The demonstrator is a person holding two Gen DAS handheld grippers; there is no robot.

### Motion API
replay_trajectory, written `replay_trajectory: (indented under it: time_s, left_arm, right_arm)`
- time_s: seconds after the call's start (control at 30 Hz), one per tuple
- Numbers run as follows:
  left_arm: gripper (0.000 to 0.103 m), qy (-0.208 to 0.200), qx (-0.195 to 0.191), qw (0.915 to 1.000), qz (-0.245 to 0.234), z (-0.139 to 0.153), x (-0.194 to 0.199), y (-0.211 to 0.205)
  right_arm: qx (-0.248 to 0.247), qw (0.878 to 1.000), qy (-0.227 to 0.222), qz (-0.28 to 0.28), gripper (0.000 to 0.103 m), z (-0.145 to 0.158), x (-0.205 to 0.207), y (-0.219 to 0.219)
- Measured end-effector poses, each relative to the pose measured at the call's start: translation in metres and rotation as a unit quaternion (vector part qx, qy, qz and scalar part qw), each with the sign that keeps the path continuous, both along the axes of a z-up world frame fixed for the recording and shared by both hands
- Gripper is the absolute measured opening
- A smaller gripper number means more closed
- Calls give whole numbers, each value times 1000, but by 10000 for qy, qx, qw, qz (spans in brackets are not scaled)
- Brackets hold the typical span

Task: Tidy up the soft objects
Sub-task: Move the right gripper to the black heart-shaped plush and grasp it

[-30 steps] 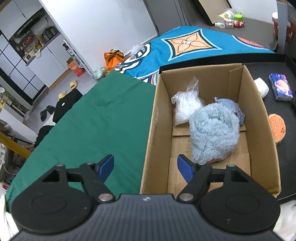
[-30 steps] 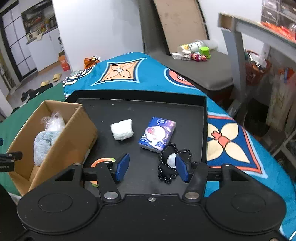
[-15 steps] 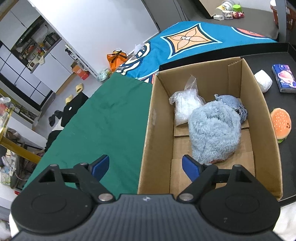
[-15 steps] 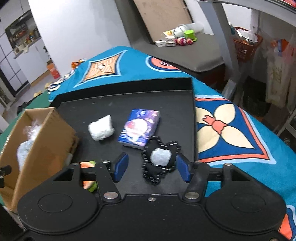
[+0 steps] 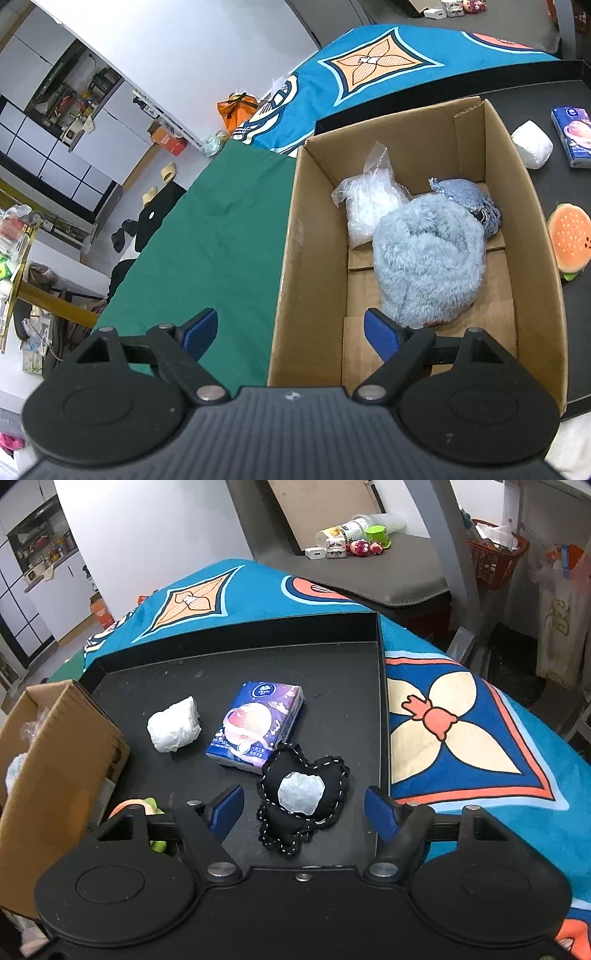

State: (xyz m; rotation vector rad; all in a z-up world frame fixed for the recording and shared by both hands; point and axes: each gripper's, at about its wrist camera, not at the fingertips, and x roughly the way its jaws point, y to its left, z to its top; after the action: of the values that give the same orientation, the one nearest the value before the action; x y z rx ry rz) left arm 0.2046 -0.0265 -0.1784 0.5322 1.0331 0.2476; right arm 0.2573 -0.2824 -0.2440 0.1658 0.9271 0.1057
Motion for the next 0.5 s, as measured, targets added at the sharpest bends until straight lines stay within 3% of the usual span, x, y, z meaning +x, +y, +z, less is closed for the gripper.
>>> replay_trajectory:
  time_s: [0.17,0.3,0.5]
  left_arm:
    - [85,60,123,9999,-34,-2,2,-4]
    - [85,45,104,9999,-13,-1,1,-5]
    - [85,-37,34,10000,-30,3,-3,-3]
  right_arm:
    - [-202,9994,-176,197,71,-3,0,6]
    - [-136,9993,16,356,46,-9,1,8]
    - [-181,9990,-34,404,37,-6,-4,9]
